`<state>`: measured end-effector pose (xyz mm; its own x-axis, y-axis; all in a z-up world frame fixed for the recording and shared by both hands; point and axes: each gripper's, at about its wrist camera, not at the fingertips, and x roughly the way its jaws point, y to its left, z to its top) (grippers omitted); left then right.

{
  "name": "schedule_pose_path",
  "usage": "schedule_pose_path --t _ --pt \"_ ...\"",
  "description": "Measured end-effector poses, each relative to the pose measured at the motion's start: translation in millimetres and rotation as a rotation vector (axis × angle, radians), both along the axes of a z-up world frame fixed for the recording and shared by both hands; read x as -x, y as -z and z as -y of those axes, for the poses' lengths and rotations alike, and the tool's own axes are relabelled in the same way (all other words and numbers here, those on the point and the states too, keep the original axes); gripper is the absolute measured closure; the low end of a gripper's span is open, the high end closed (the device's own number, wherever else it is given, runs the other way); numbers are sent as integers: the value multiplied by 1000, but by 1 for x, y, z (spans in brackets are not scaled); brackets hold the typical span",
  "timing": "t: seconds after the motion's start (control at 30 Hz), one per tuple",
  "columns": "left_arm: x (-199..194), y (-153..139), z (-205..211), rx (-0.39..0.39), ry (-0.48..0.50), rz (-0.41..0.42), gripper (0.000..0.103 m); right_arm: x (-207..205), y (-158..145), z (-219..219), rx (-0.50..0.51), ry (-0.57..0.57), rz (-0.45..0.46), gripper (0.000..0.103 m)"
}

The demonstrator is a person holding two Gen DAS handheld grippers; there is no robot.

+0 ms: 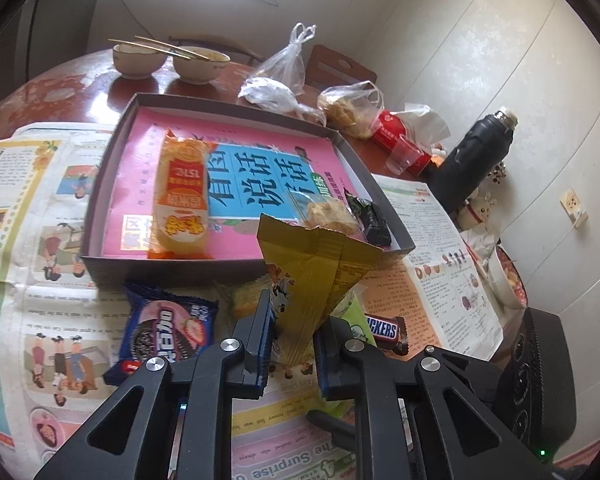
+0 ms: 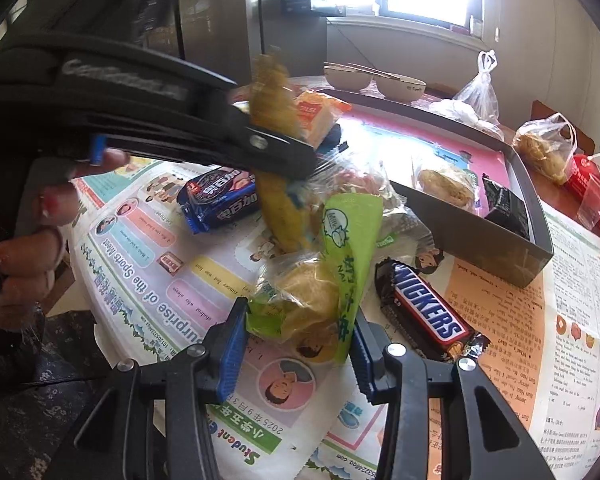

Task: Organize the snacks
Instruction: 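Close left gripper on gold snack bag while right gripper closes on green milk-stick bag, then lift both bags and carry them toward the pink-lined tray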

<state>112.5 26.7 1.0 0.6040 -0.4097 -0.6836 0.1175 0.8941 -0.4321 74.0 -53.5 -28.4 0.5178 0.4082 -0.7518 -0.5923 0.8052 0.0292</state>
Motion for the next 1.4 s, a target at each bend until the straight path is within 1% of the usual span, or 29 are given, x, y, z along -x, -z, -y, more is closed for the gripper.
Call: schedule_pose_path --t 0.13,0.27,0.8,1.1,1.4 --pt "8 -9 -7 2 -7 24 85 -2 -3 4 -17 13 2 57" --pt "13 -16 -11 -12 -11 41 85 -6 -8 9 -45 24 0 57" --pt "27 -37 -20 -60 -55 117 85 -11 -30 26 -92 82 35 57" --pt "20 -45 -21 -66 -69 146 85 -23 -46 41 -122 134 67 57" --pt "6 -49 -23 -62 -83 165 85 -38 -55 50 -132 171 80 57"
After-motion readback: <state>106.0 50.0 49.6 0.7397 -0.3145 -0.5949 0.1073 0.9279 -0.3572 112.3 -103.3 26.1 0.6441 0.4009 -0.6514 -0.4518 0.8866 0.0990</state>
